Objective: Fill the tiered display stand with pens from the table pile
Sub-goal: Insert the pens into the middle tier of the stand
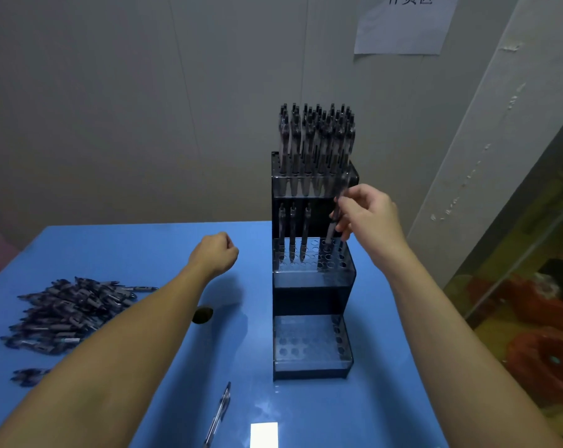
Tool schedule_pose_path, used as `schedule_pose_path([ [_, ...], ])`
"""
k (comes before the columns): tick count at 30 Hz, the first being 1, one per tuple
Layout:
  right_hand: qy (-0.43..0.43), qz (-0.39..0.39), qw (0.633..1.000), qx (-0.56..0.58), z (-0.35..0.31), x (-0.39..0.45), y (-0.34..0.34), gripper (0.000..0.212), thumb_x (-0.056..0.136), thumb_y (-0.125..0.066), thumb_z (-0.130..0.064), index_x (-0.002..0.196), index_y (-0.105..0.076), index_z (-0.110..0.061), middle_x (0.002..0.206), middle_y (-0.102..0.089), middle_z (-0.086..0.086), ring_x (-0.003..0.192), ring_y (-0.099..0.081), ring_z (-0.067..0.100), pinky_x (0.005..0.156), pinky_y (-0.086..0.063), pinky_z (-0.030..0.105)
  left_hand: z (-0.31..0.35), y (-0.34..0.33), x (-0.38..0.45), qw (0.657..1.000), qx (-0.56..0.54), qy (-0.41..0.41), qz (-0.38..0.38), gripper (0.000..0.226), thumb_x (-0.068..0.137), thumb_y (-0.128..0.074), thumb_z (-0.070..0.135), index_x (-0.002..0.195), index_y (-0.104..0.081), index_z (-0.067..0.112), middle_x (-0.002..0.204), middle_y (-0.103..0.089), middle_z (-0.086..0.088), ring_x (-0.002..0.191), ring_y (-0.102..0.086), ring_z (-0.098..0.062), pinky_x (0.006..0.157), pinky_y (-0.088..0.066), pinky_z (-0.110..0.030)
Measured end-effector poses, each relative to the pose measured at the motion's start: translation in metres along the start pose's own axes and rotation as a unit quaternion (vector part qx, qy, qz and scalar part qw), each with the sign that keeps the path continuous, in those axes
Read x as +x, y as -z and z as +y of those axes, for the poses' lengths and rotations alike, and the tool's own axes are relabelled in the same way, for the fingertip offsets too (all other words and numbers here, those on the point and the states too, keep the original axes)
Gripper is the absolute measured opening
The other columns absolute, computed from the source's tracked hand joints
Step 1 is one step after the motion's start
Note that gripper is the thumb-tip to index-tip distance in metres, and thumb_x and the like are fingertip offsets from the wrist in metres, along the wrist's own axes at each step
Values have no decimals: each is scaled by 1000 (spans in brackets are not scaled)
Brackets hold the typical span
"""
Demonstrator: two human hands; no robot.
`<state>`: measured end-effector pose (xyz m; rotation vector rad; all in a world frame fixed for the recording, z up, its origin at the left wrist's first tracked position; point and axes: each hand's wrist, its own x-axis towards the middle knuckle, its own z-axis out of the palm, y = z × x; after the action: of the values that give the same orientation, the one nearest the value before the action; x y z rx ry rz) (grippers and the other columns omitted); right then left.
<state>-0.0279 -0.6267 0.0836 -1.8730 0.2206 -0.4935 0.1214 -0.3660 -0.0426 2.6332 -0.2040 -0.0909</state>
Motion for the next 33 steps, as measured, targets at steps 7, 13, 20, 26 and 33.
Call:
schedule_pose_path([
  [7,56,4,997,-51,17,-1,-7,18,101,-53,-4,97,-66,-17,84,-73,1,72,-68,23,70,-61,42,-5,-4,5,999,29,-12,-11,9,93,-50,19,89,-58,17,92,-62,-3,85,-60,-24,79,-57,-43],
  [13,67,-13,996,-54,26,-2,-15,26,102,-49,1,99,-68,-17,88,-74,0,72,-65,17,69,-60,35,-9,-13,1,999,30,-9,-20,8,94,-51,20,89,-57,19,91,-61,-2,84,-60,-23,81,-58,-44],
  [20,65,-53,988,-133,38,3,-25,19,102,-55,-4,104,-71,-15,84,-70,-10,73,-60,3,69,-45,16,-13,-18,-1,1000,21,-9,-20,9,94,-50,19,89,-58,19,92,-61,0,85,-59,-21,81,-57,-43],
  [26,42,-37,988,-147,42,2,-30,20,102,-57,-7,106,-74,-17,101,-76,-3,99,-67,14,77,-48,16,-19,-19,-1,1000,15,-8,-16,8,95,-50,20,93,-58,19,93,-60,1,87,-59,-20,81,-57,-42],
  [33,24,40,987,-151,42,-8,-38,18,102,-58,-7,107,-74,-12,92,-69,0,90,-63,19,78,-47,29,-22,-18,-1,1000,13,0,-15,9,95,-50,21,93,-58,19,97,-60,0,87,-59,-20,82,-56,-41],
])
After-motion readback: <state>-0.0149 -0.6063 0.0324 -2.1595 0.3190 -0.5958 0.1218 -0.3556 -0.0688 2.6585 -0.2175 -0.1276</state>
